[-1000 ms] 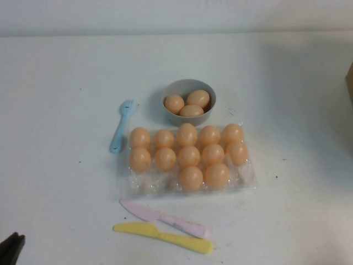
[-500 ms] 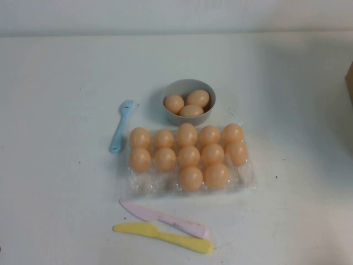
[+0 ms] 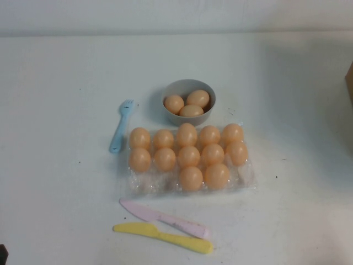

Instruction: Take an egg out of the egg box

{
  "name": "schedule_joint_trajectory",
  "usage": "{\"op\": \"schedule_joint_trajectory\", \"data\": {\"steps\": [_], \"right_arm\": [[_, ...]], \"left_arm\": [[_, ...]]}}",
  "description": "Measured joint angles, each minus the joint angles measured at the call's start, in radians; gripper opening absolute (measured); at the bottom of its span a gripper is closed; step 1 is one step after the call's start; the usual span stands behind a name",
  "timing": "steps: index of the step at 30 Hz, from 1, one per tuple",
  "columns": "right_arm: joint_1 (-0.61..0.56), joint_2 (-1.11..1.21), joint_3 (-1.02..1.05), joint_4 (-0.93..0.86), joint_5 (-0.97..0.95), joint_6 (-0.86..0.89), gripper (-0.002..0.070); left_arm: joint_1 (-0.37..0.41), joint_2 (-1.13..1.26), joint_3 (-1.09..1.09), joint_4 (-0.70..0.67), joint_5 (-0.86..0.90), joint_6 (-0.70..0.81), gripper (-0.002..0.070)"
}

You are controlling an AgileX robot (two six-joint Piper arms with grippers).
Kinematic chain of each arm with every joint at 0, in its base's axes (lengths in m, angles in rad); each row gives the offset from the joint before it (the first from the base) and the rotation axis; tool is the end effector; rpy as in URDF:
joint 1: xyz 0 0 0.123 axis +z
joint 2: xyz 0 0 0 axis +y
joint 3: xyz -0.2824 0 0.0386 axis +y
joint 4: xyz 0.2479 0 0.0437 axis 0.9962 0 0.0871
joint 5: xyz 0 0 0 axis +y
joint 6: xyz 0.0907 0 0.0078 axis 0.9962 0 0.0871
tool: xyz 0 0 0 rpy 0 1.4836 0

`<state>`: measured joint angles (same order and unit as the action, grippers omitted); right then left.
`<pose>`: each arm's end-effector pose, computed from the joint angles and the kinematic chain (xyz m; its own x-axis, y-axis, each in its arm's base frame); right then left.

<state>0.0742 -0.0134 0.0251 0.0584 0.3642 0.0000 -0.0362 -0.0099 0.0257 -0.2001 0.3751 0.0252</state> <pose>0.0524 0.0058 0.1726 -0.2881 0.0333 -0.9570 -0.0784 0.9952 0.0582 0.0523 -0.0086 0.1719 -0.3055 -0.1492 -0.9404 0.0574 0.9830 -0.1746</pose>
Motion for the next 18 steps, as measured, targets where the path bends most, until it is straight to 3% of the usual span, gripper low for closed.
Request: {"op": "schedule_joint_trajectory", "data": {"steps": [18], "right_arm": [[0.0, 0.0, 0.0, 0.0, 0.0, 0.0, -0.0017]], "left_arm": [[0.0, 0.0, 0.0, 0.045, 0.0, -0.015, -0.0002]]}}
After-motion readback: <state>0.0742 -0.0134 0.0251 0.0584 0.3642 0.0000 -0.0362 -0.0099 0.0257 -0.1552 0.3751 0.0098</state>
